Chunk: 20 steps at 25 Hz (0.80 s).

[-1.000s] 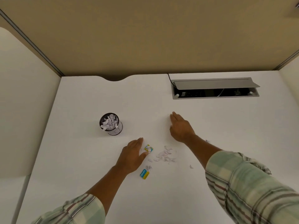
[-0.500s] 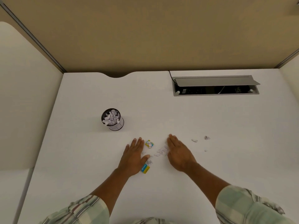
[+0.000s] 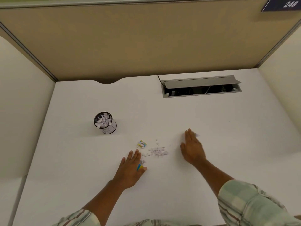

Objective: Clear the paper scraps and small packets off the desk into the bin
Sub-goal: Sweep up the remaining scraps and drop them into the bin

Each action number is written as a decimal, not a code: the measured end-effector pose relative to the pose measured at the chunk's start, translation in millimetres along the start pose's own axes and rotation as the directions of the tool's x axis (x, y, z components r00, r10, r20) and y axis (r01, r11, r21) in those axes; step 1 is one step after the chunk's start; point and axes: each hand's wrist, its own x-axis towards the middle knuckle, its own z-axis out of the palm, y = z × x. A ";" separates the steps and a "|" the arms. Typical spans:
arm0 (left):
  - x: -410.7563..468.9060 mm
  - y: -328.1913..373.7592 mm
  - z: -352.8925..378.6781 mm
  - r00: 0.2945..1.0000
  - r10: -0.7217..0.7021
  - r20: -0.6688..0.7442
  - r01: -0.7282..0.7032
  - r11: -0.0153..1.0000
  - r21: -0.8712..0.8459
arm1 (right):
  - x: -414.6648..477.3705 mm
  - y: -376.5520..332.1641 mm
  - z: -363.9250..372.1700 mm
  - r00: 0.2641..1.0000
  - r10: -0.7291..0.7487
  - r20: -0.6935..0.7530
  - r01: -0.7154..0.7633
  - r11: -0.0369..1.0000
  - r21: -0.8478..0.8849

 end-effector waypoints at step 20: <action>-0.5 32.7 -6.3 0.951 -0.133 -0.280 0.041 0.950 -0.310 | -52.1 -47.6 46.8 0.959 -0.231 0.164 0.232 0.973 0.017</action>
